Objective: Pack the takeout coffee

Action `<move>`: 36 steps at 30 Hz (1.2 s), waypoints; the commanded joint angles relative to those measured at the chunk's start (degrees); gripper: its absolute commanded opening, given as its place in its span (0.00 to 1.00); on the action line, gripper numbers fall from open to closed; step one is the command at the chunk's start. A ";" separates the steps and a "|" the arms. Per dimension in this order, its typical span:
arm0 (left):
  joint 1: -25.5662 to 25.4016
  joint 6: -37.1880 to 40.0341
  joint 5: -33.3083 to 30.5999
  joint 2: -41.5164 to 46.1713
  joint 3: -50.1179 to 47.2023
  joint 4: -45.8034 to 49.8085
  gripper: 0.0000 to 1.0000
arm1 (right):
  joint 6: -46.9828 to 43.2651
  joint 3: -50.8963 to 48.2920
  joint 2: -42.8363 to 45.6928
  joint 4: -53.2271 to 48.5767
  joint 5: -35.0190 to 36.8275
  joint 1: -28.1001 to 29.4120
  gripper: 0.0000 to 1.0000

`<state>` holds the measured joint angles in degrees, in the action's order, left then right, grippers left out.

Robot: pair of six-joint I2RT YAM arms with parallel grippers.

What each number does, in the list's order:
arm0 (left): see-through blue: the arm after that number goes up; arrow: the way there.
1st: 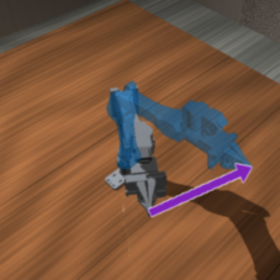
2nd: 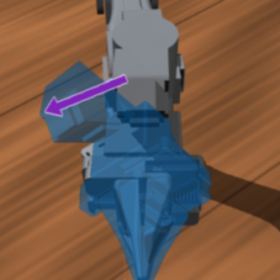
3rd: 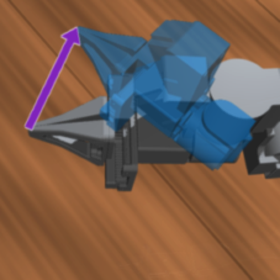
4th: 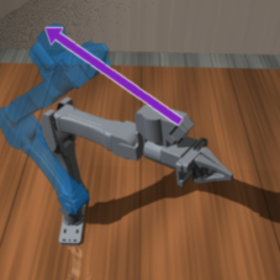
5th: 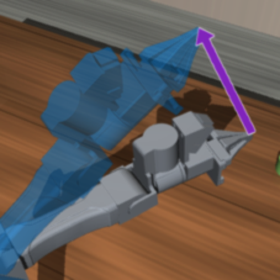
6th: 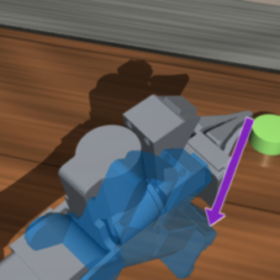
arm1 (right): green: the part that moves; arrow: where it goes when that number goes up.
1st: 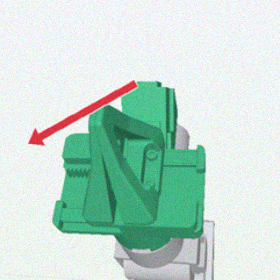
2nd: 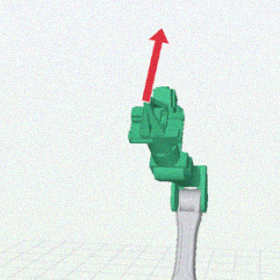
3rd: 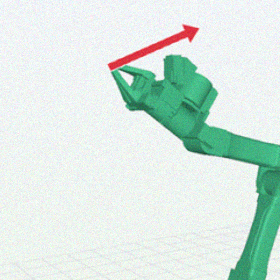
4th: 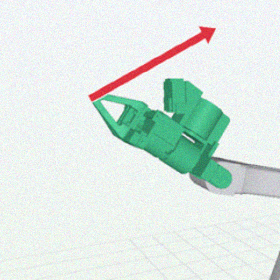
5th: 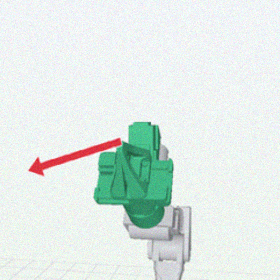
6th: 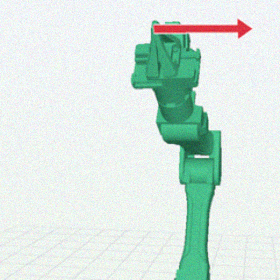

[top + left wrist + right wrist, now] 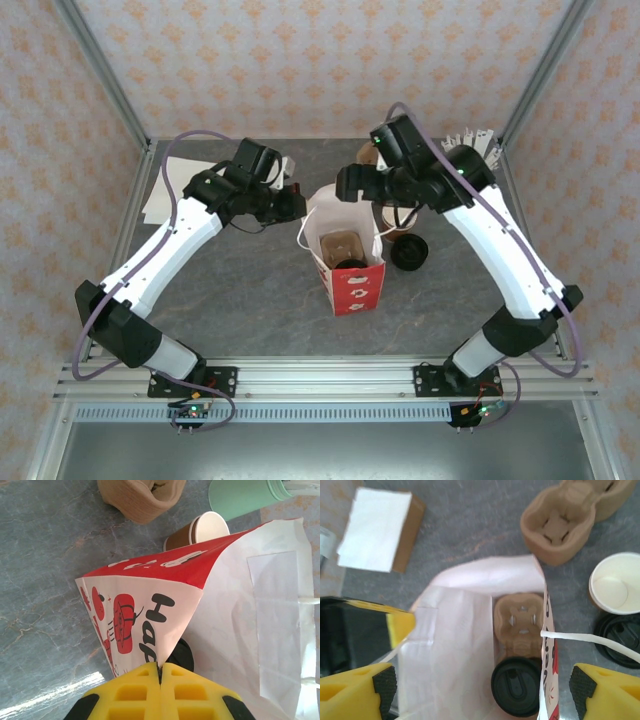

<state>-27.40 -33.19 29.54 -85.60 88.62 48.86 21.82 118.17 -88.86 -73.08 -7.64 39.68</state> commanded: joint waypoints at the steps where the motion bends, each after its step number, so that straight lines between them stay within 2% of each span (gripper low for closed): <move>1: 0.42 -0.91 -0.71 1.84 -0.29 0.62 0.04 | -0.30 1.79 4.03 2.01 3.44 -0.77 0.90; 3: 0.58 -1.01 -0.71 1.89 -0.22 0.51 0.14 | -0.16 1.35 6.27 3.12 3.72 -1.81 0.90; 5: 0.85 -1.26 -0.50 2.02 -0.05 0.11 0.18 | -0.22 0.48 8.85 3.80 4.05 -3.87 0.89; 7: 1.34 -1.74 0.34 2.09 0.40 -0.71 0.27 | -1.10 -1.09 11.21 3.93 5.22 -6.10 0.89; 10: 2.03 -2.31 1.95 2.09 1.58 -2.37 0.42 | -2.60 -4.16 14.26 2.86 5.63 -11.67 0.89; 14: 3.21 -2.16 1.56 2.54 3.93 -3.16 0.54 | -5.13 -9.71 17.74 1.92 5.76 -19.41 0.89; 18: 4.09 -1.12 -6.17 7.07 3.82 -4.65 0.67 | -7.66 -13.85 19.55 1.62 5.01 -26.50 0.89; 21: 4.57 -0.18 -14.56 12.39 2.15 -5.48 0.73 | -10.69 -15.74 19.22 1.60 7.07 -31.37 0.88; 24: 4.64 0.81 -22.94 18.46 -1.48 -6.40 0.77 | -13.57 -18.06 18.19 4.19 8.06 -34.55 0.81; 28: 4.66 1.01 -30.67 27.51 -8.28 -8.27 0.80 | -16.70 -20.05 14.77 9.18 8.21 -35.98 0.72; 33: 4.64 0.84 -35.31 35.13 -14.29 -8.01 0.84 | -20.02 -19.57 7.84 16.21 7.59 -36.16 0.72; 36: 4.65 1.44 -37.16 37.43 -15.92 -6.57 0.85 | -20.89 -17.48 3.05 18.39 11.49 -36.30 0.70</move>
<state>-23.20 -32.88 -2.15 -49.30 74.04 41.78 3.64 98.85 -83.15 -59.40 -0.38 3.79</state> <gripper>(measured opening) 0.843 0.703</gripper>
